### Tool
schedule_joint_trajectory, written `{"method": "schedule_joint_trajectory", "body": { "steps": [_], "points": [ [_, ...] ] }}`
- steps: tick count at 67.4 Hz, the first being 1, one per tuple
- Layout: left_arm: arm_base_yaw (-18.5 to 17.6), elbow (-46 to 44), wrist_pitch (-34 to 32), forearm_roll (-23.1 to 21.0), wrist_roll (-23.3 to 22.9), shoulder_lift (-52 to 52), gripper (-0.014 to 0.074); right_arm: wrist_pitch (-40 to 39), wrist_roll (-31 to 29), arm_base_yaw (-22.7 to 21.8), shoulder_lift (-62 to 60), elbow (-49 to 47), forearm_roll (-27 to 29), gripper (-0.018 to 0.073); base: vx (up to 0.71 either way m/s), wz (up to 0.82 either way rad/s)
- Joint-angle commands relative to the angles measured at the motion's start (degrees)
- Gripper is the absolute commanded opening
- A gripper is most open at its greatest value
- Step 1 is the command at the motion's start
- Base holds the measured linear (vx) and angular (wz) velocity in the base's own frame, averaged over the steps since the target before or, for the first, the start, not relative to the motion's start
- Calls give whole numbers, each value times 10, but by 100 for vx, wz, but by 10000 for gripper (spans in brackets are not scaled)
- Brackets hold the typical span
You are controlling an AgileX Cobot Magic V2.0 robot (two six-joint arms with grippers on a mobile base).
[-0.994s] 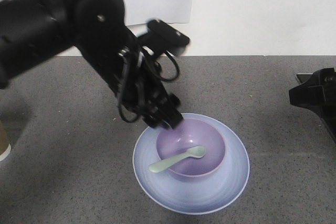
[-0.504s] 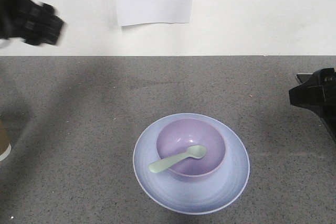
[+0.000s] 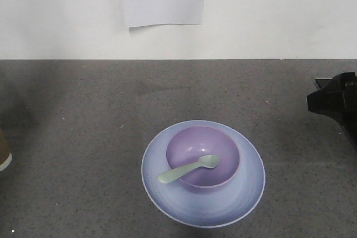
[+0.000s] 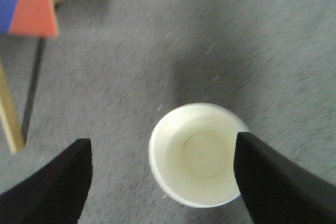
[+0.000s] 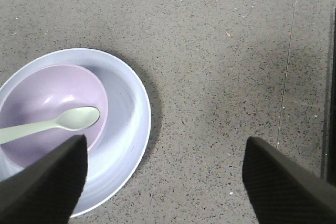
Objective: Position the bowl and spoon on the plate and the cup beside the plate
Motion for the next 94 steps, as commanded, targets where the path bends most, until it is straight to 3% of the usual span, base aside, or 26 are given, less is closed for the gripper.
{"method": "schedule_joint_trajectory", "body": {
  "steps": [1, 25, 57, 67, 86, 94],
  "points": [
    [23, 16, -8, 10, -15, -15, 544, -32, -5, -5, -7, -12, 5, 591, 0, 0],
    [43, 106, -63, -22, -19, -10, 544, -36, -5, -5, -7, -12, 4, 591, 0, 0],
    [44, 107, -86, -31, -29, 94, 514, -32, -6, -5, -7, -12, 4, 591, 0, 0],
    [44, 107, -86, -33, -30, 94, 414, -32, -6, -5, -7, -12, 4, 591, 0, 0],
    [44, 107, -86, -33, -30, 94, -11, -32, -6, -5, -7, -12, 4, 591, 0, 0],
    [44, 107, -88, -46, -25, 88, -8, -32, -6, -5, -7, -12, 4, 591, 0, 0]
  ]
}}
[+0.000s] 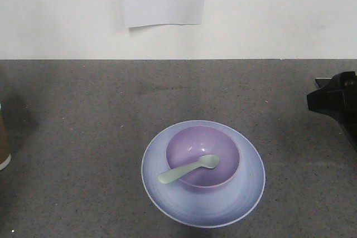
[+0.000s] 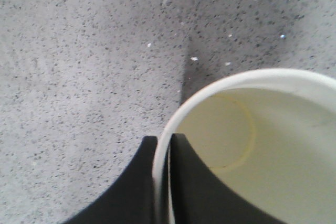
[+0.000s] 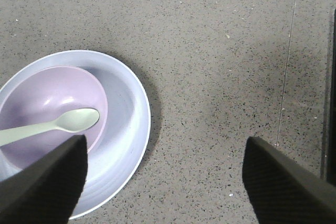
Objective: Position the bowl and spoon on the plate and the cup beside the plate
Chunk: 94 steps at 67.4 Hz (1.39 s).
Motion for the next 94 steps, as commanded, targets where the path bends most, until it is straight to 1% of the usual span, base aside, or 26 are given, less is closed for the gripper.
{"method": "schedule_joint_trajectory", "body": {
  "steps": [1, 6, 13, 14, 19, 24, 27, 38, 48, 54, 67, 81, 94],
  "points": [
    [0, -13, -17, -10, 2, -28, -8, -29, -6, -5, -7, -12, 4, 591, 0, 0],
    [0, -13, -21, -43, 21, -40, -8, -29, -6, -5, -7, -12, 4, 591, 0, 0],
    [0, -13, -25, -107, 55, -64, -8, -29, -6, -5, -7, -12, 4, 591, 0, 0],
    [-1, -13, -25, -121, 60, -68, -8, -29, -6, -5, -7, -12, 4, 591, 0, 0],
    [-8, -13, -25, -162, 82, -83, -8, -29, -6, -5, -7, -12, 4, 591, 0, 0],
    [-22, -13, -24, -191, 97, -95, -8, -29, -6, -5, -7, -12, 4, 591, 0, 0],
    [-31, -13, -24, -200, 104, -100, -8, -29, -6, -5, -7, -12, 4, 591, 0, 0],
    [-83, -13, -16, -205, 103, -100, -8, -29, -6, -5, -7, -12, 4, 591, 0, 0],
    [-129, -13, -30, -218, 103, -99, -8, -29, -6, -5, -7, -12, 4, 591, 0, 0],
    [-158, -13, -34, -216, 103, -99, -8, -29, -6, -5, -7, -12, 4, 591, 0, 0],
    [-210, -13, -42, -216, 101, -90, -8, -29, -6, -5, -7, -12, 4, 591, 0, 0],
    [-254, -13, -51, -216, 101, -63, -8, -29, -5, -5, -7, -12, 4, 591, 0, 0],
    [-274, -13, -62, -212, 103, -30, -8, -29, -5, -5, -7, -12, 4, 591, 0, 0]
  ]
}}
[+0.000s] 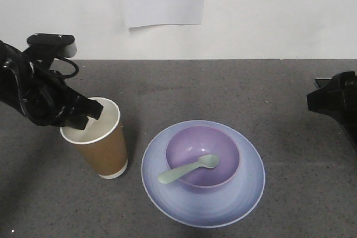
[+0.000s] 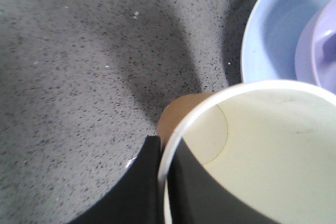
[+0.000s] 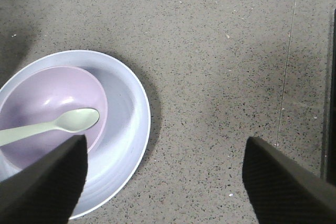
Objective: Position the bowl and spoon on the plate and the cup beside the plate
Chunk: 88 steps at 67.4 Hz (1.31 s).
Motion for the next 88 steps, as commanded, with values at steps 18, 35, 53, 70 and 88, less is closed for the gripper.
{"method": "schedule_joint_trajectory", "body": {
  "steps": [18, 35, 53, 70, 88],
  "points": [
    [-13, -14, -28, -5, 1, 22, 3, -29, -3, -5, -7, -12, 4, 591, 0, 0],
    [-13, -14, -27, -7, 1, 23, 68, -29, -3, -5, -7, -12, 4, 591, 0, 0],
    [-13, -15, -32, -7, -1, 18, 309, -29, -3, -5, -7, -12, 4, 591, 0, 0],
    [-13, -16, -34, -7, -1, 17, 479, -29, -3, -5, -7, -12, 4, 591, 0, 0],
    [-13, -16, -52, -7, -5, -31, 510, -29, -1, -5, -7, -12, 4, 591, 0, 0]
  ]
}}
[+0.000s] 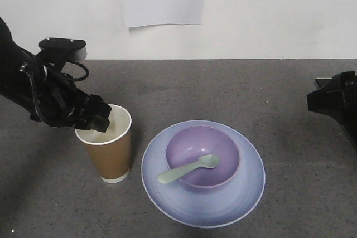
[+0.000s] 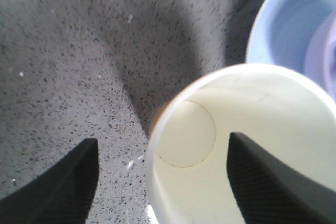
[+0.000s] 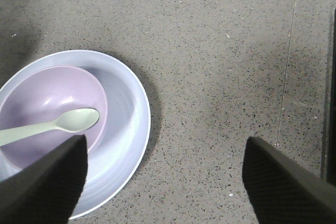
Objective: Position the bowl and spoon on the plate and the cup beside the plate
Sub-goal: 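Release the cup and raise the left gripper away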
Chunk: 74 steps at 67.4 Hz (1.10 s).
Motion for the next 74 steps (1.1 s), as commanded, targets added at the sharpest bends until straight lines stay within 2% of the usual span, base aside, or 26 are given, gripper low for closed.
{"method": "schedule_joint_trajectory", "body": {
  "steps": [1, 7, 12, 32, 40, 48, 56, 67, 74],
  "points": [
    [-4, -16, -28, -9, -4, -47, 510, -29, -1, -5, -7, -12, 4, 591, 0, 0],
    [-4, -16, -33, -5, -5, -70, 510, -29, -1, -5, -7, -12, 4, 591, 0, 0],
    [-4, -16, -38, 14, -28, -92, 510, -29, -1, -5, -7, -12, 4, 591, 0, 0],
    [-4, -16, -42, 184, -154, -190, 503, -29, -1, -5, -8, -10, -1, 591, 0, 0],
    [-4, -15, -29, 232, -191, -231, 503, -50, 4, -5, -25, 15, -14, 591, 0, 0],
    [-4, 3, -25, 256, -210, -270, 503, -94, 17, -5, -60, 66, -26, 591, 0, 0],
    [-4, 60, -37, 275, -229, -320, 503, -128, 16, -5, -100, 108, -29, 591, 0, 0],
    [-4, 170, -87, 305, -273, -402, 503, -148, 16, -5, -154, 151, -54, 591, 0, 0],
    [-4, 235, -123, 307, -292, -455, 503, -149, 16, -5, -182, 174, -64, 590, 0, 0]
  ]
}}
